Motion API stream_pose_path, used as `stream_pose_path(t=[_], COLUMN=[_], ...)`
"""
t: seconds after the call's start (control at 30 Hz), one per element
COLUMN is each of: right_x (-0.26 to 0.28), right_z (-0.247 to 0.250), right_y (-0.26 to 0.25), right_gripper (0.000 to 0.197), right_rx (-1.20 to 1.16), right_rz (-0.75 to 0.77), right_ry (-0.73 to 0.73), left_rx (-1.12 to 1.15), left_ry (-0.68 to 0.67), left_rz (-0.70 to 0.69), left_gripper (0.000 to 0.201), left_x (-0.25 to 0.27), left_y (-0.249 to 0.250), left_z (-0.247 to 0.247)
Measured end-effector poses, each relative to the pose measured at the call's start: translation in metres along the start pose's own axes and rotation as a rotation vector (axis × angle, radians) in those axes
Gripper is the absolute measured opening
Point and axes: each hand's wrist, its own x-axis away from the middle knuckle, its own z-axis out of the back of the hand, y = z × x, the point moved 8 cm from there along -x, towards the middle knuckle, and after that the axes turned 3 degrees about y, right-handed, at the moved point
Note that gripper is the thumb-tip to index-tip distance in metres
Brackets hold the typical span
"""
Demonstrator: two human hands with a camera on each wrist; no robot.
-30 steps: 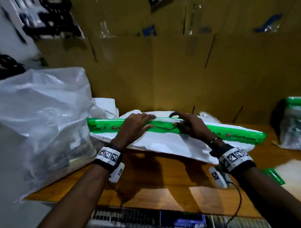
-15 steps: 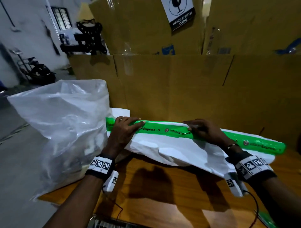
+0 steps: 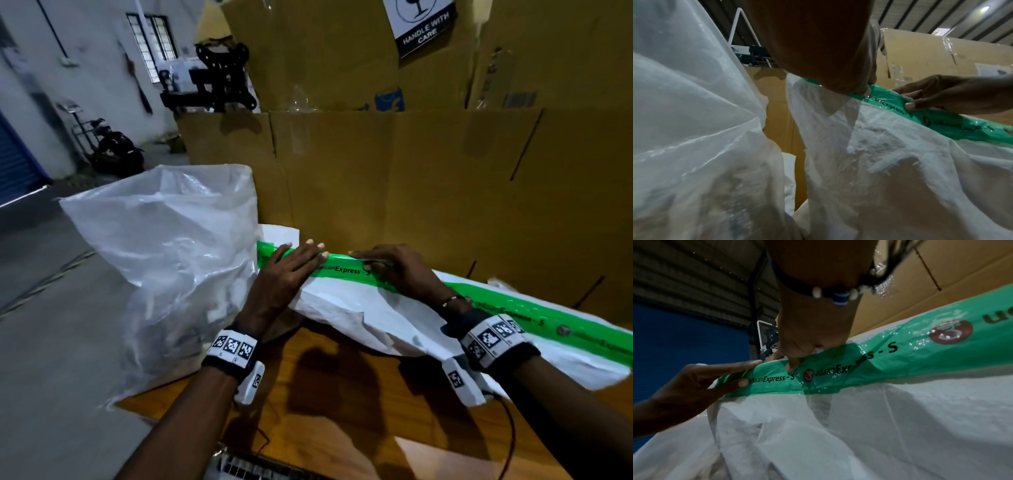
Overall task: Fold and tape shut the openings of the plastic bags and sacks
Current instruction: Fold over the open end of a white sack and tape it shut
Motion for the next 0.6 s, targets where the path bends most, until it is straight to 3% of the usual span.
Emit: stream_pose_path(t=[0.2, 0.33, 0.5, 0.6], right_x=[-0.002, -0.003, -0.001, 0.001], right_z=[0.005, -0.003, 0.001, 0.003], right_y=[0.004, 0.008, 0.016, 0.019], right_gripper=[0.043, 0.043, 0.043, 0.040], right_rx=[0.027, 0.012, -0.061, -0.079], right_rz=[-0.024, -0.060, -0.078, -0.098], right_ry=[-0.029, -0.018, 0.016, 0.015], left_rx=[0.040, 0.059, 0.276, 0.534], left_ry=[0.027, 0.165, 0.399, 0.471], left_rz=[0.075, 0.190, 0.704, 0.885], left_gripper=[0.044, 0.034, 0.037, 0.024], left_x=[0.027, 0.019, 0.024, 0.036], left_y=[-0.016, -0.022, -0.066, -0.075], left_z=[0.008, 0.026, 0.047, 0.037])
